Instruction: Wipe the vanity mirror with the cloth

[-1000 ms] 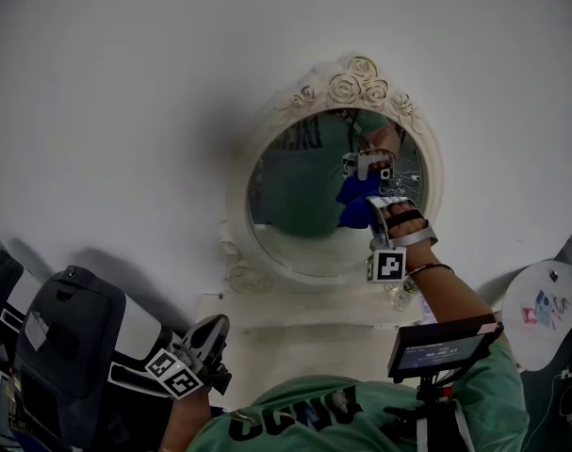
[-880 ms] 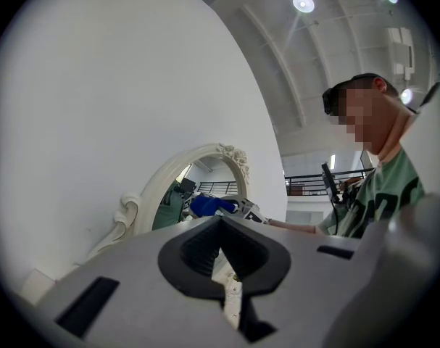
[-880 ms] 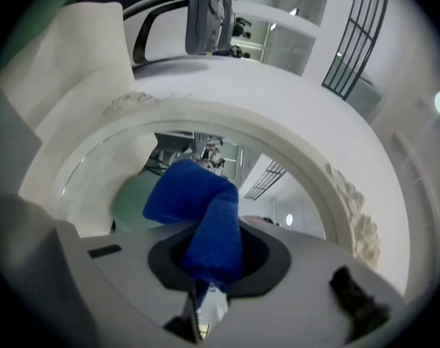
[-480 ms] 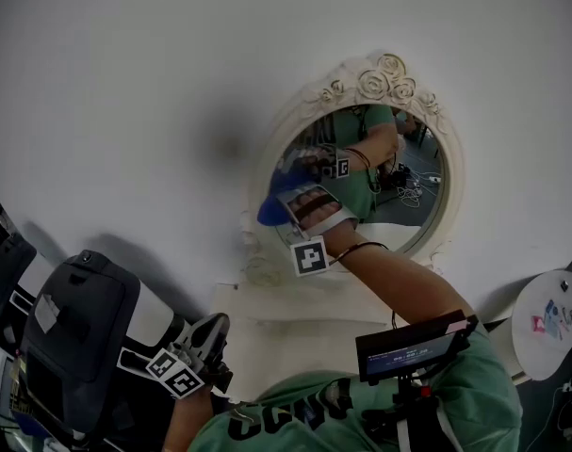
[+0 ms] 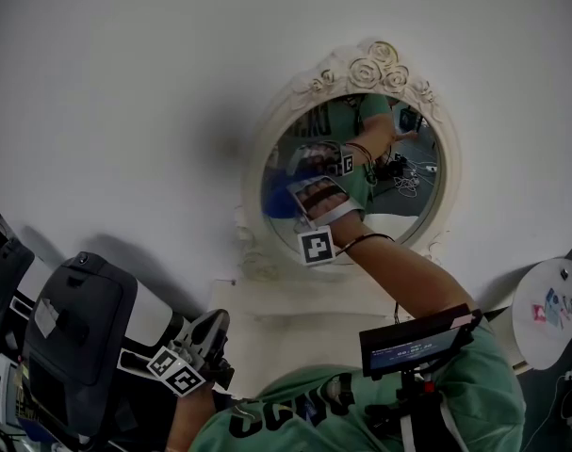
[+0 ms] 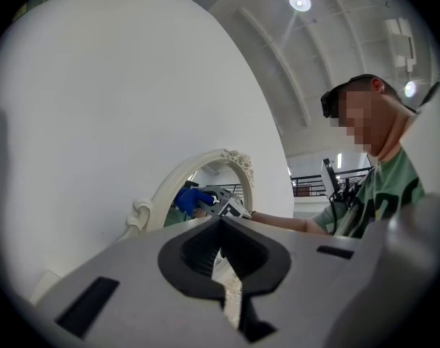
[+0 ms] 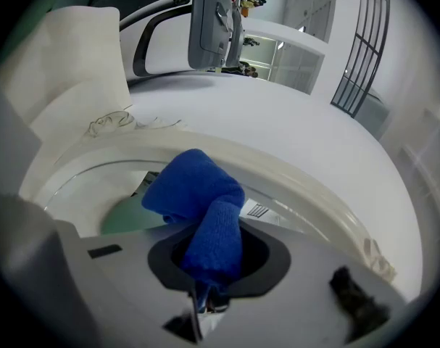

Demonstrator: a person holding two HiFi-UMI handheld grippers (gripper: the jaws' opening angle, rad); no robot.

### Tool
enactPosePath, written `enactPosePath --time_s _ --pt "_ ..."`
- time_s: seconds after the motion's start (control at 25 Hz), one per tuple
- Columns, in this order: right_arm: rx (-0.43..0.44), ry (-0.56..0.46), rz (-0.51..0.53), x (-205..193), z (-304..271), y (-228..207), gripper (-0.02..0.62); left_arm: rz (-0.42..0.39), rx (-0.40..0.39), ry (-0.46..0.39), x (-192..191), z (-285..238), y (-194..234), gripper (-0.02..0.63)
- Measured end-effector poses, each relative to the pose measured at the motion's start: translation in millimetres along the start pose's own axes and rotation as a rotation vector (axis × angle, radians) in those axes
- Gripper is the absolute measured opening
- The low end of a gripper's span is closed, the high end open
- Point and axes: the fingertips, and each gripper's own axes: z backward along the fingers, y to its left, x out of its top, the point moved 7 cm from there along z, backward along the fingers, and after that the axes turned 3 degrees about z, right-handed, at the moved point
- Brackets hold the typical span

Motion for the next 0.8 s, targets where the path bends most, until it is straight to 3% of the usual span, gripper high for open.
enactPosePath --time_s 0.48,0.8 --pt "0.029 0.344 0.019 -179 101 49 0.052 0.016 -0.050 0.032 -5 -30 0 0.000" --pt "0.065 0.558 -0.044 -262 151 71 0.052 0.020 -0.055 0.041 -9 -33 1 0.000"
